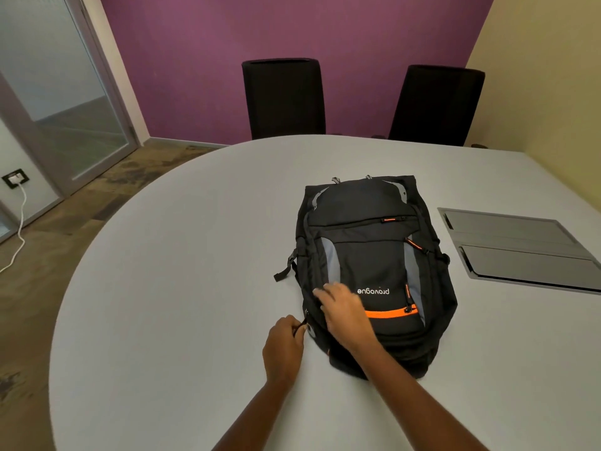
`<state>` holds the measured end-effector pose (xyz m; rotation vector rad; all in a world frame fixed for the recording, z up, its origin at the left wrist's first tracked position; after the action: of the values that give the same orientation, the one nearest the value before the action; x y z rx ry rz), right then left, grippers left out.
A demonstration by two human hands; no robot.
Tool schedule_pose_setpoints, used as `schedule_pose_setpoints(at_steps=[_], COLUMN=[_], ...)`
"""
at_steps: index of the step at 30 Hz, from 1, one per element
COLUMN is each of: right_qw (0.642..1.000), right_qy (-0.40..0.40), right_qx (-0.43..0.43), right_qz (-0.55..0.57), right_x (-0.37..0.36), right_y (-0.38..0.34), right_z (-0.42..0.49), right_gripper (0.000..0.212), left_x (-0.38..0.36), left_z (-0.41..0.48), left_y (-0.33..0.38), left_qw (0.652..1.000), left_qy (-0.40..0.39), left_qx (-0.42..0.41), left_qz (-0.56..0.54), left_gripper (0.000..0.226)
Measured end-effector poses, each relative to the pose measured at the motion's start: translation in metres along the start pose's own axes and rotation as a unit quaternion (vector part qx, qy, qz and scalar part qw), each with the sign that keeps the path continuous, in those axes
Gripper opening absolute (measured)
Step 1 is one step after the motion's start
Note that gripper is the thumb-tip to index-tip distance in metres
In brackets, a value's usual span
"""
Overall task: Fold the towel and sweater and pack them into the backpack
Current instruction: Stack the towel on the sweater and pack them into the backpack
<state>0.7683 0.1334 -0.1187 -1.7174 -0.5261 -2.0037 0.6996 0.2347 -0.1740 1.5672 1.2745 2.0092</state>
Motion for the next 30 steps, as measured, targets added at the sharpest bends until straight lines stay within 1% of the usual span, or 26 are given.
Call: schedule_pose_setpoints(at_steps=[1, 3, 6, 8, 10, 12, 13, 16, 17, 18, 20, 23, 28, 30], right_qw=[0.999, 0.997, 0.996, 0.997, 0.997, 0.996, 0.996, 0.998, 0.998, 0.999, 0.999, 0.999, 0.995, 0.990], right_qy=[0.019, 0.006, -0.042, -0.050, -0.053, -0.055, -0.057, -0.039, -0.025, -0.013, 0.003, 0.037, 0.093, 0.131], right_qx=[0.036, 0.077, 0.075, 0.059, 0.056, 0.063, 0.065, 0.056, 0.051, 0.046, 0.037, 0.033, 0.042, 0.051], right_qz=[0.004, -0.002, -0.020, -0.026, -0.015, -0.016, -0.013, -0.006, -0.007, -0.007, -0.007, -0.011, -0.012, 0.005], right_x=[-0.002, -0.014, -0.028, -0.029, -0.027, -0.027, -0.027, -0.023, -0.022, -0.021, -0.018, -0.010, 0.001, 0.006], right_y=[-0.015, -0.036, -0.046, -0.042, -0.041, -0.042, -0.044, -0.045, -0.044, -0.043, -0.041, -0.037, -0.025, -0.020], right_z=[-0.007, -0.016, -0.014, -0.008, -0.005, -0.004, -0.005, -0.008, -0.009, -0.008, -0.008, -0.010, -0.026, -0.040], right_gripper=[0.039, 0.034, 0.035, 0.037, 0.037, 0.036, 0.036, 0.036, 0.036, 0.036, 0.036, 0.036, 0.029, 0.020], left_x=[0.000, 0.004, 0.004, 0.003, 0.007, 0.009, 0.006, -0.017, -0.024, -0.029, -0.032, -0.030, -0.025, -0.014], left_z=[-0.001, -0.003, -0.004, -0.004, 0.002, 0.014, 0.020, 0.035, 0.039, 0.043, 0.053, 0.064, 0.071, 0.080], left_y=[0.000, 0.000, -0.002, -0.002, -0.007, -0.018, -0.021, -0.017, -0.013, -0.010, -0.004, 0.002, -0.001, -0.002], left_qw=[1.000, 1.000, 1.000, 0.999, 0.993, 0.967, 0.956, 0.942, 0.940, 0.941, 0.951, 0.968, 0.977, 0.980], left_qy=[0.002, 0.010, 0.000, -0.024, -0.033, -0.032, -0.047, -0.158, -0.182, -0.190, -0.180, -0.151, -0.105, -0.086], left_qx=[-0.004, -0.004, -0.006, -0.004, 0.043, 0.128, 0.167, 0.226, 0.231, 0.229, 0.215, 0.184, 0.168, 0.164], left_qz=[0.003, 0.006, -0.001, -0.025, -0.108, -0.217, -0.238, -0.191, -0.176, -0.162, -0.128, -0.077, -0.078, -0.074], left_gripper=[0.014, 0.016, 0.015, 0.012, 0.013, 0.022, 0.023, 0.039, 0.040, 0.035, 0.031, 0.036, 0.038, 0.036])
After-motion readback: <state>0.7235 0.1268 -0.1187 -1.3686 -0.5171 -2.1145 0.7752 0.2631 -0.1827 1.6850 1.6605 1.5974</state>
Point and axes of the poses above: each hand's wrist, its own z-axis towards the middle knuckle, its own x-axis out of the back of the hand, y = z × x, the point moved 9 cm from there along z, towards the middle knuckle, and after that the axes turned 4 degrees about -z, right-handed, at the moved point
